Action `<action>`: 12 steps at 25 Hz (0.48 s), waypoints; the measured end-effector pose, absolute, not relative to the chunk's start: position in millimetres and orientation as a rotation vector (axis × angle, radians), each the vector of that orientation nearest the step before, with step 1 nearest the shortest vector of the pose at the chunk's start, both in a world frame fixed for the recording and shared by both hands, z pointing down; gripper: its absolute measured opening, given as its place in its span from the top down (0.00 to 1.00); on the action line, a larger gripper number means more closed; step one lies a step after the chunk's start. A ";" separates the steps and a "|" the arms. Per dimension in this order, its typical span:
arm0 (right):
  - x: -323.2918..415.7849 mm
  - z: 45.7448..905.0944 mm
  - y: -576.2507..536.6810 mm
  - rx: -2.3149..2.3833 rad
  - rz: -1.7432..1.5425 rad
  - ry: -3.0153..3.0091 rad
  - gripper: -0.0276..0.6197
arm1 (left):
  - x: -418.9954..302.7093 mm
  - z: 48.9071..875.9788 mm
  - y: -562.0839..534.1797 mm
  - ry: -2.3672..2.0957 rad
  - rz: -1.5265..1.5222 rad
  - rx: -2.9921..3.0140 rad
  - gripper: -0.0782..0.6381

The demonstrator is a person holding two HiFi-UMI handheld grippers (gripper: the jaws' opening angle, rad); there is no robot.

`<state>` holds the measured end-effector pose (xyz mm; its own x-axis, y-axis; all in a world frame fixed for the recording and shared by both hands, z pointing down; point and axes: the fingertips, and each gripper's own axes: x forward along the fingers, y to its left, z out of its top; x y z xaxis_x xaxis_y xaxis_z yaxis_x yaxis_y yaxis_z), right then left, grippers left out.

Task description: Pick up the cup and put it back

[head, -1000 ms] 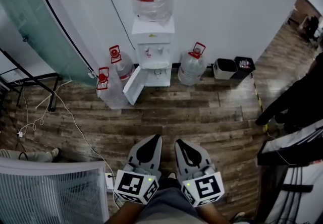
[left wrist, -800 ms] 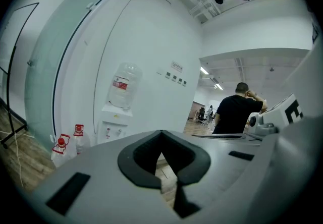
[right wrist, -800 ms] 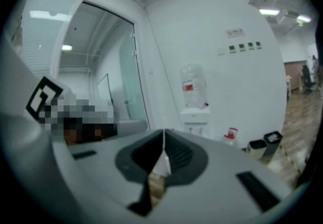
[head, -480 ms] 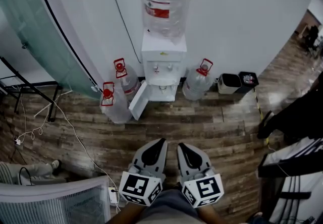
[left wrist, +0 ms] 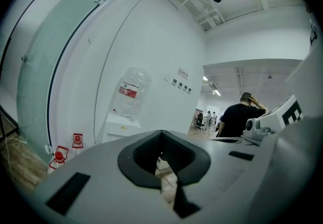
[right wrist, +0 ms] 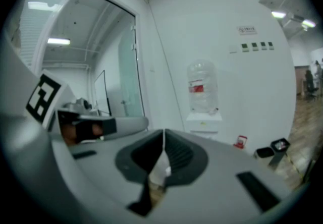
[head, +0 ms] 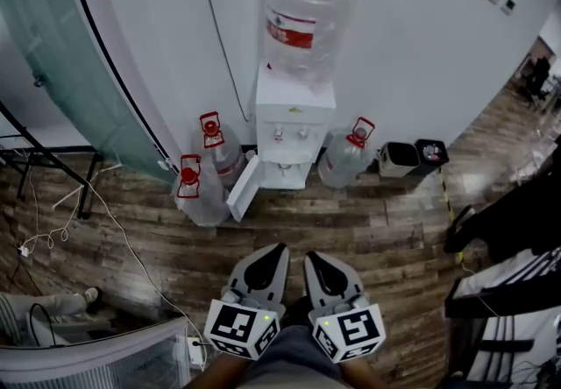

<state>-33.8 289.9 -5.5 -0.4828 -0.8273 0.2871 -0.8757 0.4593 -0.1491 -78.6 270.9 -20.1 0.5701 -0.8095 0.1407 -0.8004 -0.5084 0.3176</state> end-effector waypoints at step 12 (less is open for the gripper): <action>-25.4 10.6 221.3 1.486 0.471 -2.535 0.92 | -76.8 3.0 206.5 -1.314 0.013 2.418 0.88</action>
